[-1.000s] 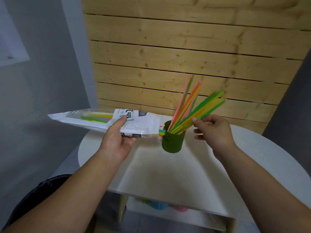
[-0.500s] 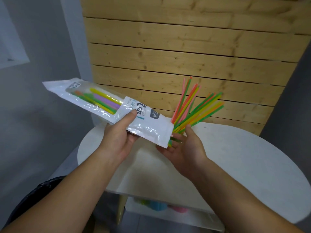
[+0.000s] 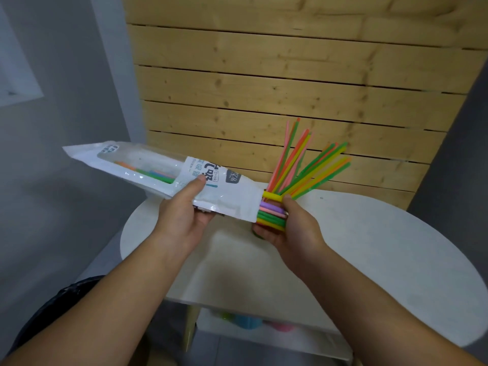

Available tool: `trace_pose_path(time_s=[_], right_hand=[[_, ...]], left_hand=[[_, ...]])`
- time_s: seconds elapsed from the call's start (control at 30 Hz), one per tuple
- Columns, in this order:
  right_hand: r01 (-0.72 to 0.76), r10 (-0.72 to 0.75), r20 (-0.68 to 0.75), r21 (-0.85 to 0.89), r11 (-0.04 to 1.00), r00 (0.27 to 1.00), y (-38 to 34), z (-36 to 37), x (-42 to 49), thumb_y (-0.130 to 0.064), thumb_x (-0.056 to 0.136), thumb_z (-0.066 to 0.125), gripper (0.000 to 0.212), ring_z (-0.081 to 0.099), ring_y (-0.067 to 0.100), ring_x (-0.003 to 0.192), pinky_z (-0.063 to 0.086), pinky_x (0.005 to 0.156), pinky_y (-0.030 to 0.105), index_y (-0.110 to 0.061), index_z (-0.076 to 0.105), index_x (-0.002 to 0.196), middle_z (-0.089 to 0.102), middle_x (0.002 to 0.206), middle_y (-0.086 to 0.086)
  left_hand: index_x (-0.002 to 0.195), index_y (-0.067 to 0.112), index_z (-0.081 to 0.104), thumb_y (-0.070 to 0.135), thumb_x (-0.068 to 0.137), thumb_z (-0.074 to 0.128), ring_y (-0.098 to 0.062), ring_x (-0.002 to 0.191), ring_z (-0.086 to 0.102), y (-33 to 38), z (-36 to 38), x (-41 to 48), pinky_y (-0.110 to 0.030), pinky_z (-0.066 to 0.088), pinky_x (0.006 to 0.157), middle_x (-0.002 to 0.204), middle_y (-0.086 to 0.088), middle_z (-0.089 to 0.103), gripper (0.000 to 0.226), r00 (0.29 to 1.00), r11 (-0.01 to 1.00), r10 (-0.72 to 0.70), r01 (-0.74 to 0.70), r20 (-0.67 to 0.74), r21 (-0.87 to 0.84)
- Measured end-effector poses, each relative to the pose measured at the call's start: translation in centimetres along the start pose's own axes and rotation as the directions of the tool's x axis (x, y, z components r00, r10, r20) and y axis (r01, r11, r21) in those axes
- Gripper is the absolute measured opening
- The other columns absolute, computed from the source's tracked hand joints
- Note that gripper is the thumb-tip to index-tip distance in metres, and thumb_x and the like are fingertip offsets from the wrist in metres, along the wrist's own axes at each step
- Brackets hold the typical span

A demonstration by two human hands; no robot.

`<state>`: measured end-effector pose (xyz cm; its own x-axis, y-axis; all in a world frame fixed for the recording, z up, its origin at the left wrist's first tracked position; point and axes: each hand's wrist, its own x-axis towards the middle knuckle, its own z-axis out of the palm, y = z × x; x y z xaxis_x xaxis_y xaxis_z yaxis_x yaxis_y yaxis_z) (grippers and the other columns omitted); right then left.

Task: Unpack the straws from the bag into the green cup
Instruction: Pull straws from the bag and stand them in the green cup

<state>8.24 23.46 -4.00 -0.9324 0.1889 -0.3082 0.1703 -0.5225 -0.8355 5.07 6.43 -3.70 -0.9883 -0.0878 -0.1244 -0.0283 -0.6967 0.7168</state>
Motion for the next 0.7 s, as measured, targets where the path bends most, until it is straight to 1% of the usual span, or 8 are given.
trace_pose_path(time_s=[0.1, 0.2, 0.23, 0.33, 0.4, 0.53, 0.6, 0.7], right_hand=[[0.071, -0.071, 0.003, -0.147, 0.987, 0.997, -0.6, -0.2, 0.0, -0.031, 0.104, 0.047, 0.026, 0.07, 0.025, 0.081, 0.062, 0.07, 0.041, -0.012, 0.065, 0.102, 0.069, 0.099, 0.013], [0.091, -0.097, -0.012, -0.262, 0.961, 0.995, -0.9, -0.3, 0.0, -0.029, 0.102, 0.05, 0.021, 0.07, 0.024, 0.084, 0.061, 0.067, 0.037, -0.015, 0.066, 0.1, 0.07, 0.102, 0.013], [0.098, -0.108, -0.016, -0.303, 0.948, 0.994, -1.1, -0.4, 0.1, -0.028, 0.101, 0.052, 0.019, 0.07, 0.024, 0.086, 0.061, 0.069, 0.038, -0.016, 0.066, 0.097, 0.07, 0.103, 0.013], [0.133, -0.151, -0.014, -0.391, 0.911, 0.988, -1.5, -0.8, 0.2, -0.027, 0.096, 0.058, 0.016, 0.071, 0.027, 0.094, 0.058, 0.089, 0.047, -0.018, 0.069, 0.09, 0.073, 0.103, 0.014], [0.158, -0.169, 0.01, -0.42, 0.894, 0.986, -1.8, -1.1, 0.3, -0.03, 0.094, 0.064, 0.016, 0.071, 0.027, 0.096, 0.057, 0.091, 0.046, -0.018, 0.072, 0.091, 0.074, 0.102, 0.012], [0.169, -0.158, 0.065, -0.489, 0.856, 0.985, -2.5, -1.7, 0.7, -0.028, 0.09, 0.071, 0.015, 0.071, 0.03, 0.091, 0.058, 0.078, 0.042, -0.014, 0.076, 0.09, 0.076, 0.097, 0.013], [0.131, -0.098, 0.091, -0.52, 0.844, 0.991, -3.0, -1.9, 0.6, -0.028, 0.087, 0.074, 0.015, 0.068, 0.024, 0.083, 0.054, 0.067, 0.032, -0.013, 0.076, 0.089, 0.076, 0.095, 0.013], [0.095, -0.051, 0.097, -0.535, 0.839, 0.994, -3.6, -2.1, 0.4, -0.021, 0.086, 0.076, 0.008, 0.063, 0.019, 0.075, 0.049, 0.06, 0.027, -0.013, 0.076, 0.083, 0.073, 0.086, 0.011]], left_hand=[[0.12, 0.013, 0.066, 0.004, 0.093, 0.065, -0.024, 0.091, 0.077, -0.2, -0.3, 0.2, -0.046, 0.063, 0.077, 0.11, -0.01, 0.078, 0.029, 0.999, 0.998, -0.04, 0.039, -0.028, -0.044], [0.114, 0.012, 0.067, 0.003, 0.094, 0.064, -0.023, 0.084, 0.078, -0.5, -0.4, 0.3, -0.043, 0.064, 0.069, 0.102, -0.009, 0.079, 0.023, 0.996, 0.995, -0.081, 0.077, -0.045, -0.07], [0.113, 0.012, 0.067, 0.003, 0.094, 0.064, -0.023, 0.083, 0.078, -0.5, -0.5, 0.3, -0.042, 0.064, 0.067, 0.101, -0.009, 0.079, 0.022, 0.995, 0.993, -0.089, 0.086, -0.046, -0.075], [0.119, 0.011, 0.066, 0.004, 0.094, 0.063, -0.024, 0.09, 0.077, -0.5, -0.7, 0.4, -0.04, 0.064, 0.068, 0.11, -0.011, 0.077, 0.026, 0.993, 0.991, -0.107, 0.103, -0.045, -0.088], [0.121, 0.009, 0.065, 0.004, 0.094, 0.063, -0.025, 0.091, 0.077, -0.5, -0.8, 0.5, -0.04, 0.064, 0.068, 0.112, -0.012, 0.077, 0.028, 0.992, 0.989, -0.12, 0.115, -0.048, -0.097], [0.118, 0.008, 0.066, 0.002, 0.094, 0.063, -0.024, 0.082, 0.078, -0.6, -1.0, 0.6, -0.038, 0.062, 0.061, 0.1, -0.011, 0.079, 0.025, 0.987, 0.984, -0.145, 0.136, -0.073, -0.119], [0.117, 0.007, 0.066, 0.001, 0.094, 0.063, -0.024, 0.081, 0.078, -0.7, -1.1, 0.7, -0.038, 0.062, 0.06, 0.097, -0.011, 0.079, 0.024, 0.986, 0.983, -0.148, 0.137, -0.079, -0.124], [0.114, 0.007, 0.066, 0.001, 0.094, 0.063, -0.023, 0.08, 0.078, -0.9, -1.1, 0.7, -0.038, 0.063, 0.06, 0.093, -0.01, 0.079, 0.022, 0.986, 0.983, -0.149, 0.139, -0.076, -0.123]])
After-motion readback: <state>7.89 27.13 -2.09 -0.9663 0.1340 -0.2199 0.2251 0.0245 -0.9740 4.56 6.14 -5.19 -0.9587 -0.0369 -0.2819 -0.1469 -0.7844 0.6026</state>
